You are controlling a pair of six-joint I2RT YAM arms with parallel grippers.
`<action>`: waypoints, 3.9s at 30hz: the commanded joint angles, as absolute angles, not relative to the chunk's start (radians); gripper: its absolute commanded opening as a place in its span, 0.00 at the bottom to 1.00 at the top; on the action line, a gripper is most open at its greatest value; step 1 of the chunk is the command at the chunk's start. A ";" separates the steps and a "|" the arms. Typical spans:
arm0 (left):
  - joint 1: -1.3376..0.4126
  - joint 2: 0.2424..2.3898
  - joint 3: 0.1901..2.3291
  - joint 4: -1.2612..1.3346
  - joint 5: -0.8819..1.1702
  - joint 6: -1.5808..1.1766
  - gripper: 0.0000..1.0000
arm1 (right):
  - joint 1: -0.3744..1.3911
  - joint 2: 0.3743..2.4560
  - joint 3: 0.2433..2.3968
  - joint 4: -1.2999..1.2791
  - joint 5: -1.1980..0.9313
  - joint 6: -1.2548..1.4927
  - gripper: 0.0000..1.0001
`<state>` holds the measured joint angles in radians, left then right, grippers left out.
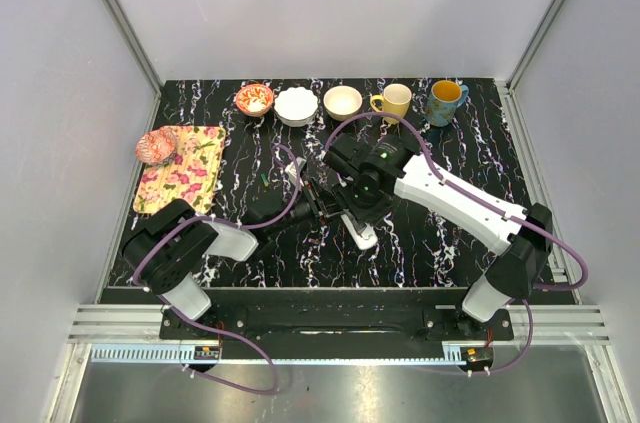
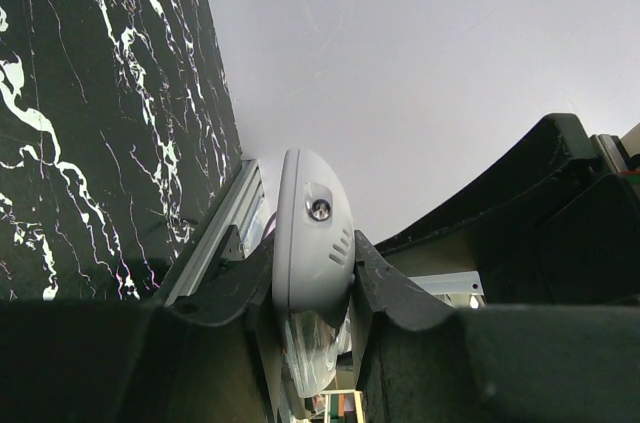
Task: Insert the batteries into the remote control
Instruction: Load the battery cover into the remote control, then turn over the remote control at the center of the board.
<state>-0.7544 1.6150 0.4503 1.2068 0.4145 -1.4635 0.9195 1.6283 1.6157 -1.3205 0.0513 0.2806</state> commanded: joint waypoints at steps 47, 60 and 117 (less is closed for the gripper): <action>-0.765 1.577 0.431 1.548 0.399 -1.460 0.00 | 0.903 1.649 1.692 -1.183 0.064 0.341 0.64; -0.764 1.597 0.425 1.552 0.411 -1.474 0.00 | 0.876 1.516 1.691 -1.128 0.120 0.363 0.66; -0.669 1.459 0.549 1.091 0.678 -1.424 0.00 | 0.664 1.003 0.721 -0.232 -0.601 0.586 0.89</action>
<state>-0.6720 1.5017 0.5098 1.0382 0.6525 -1.4300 0.6689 0.9932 0.7315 -0.2596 -0.5705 0.5987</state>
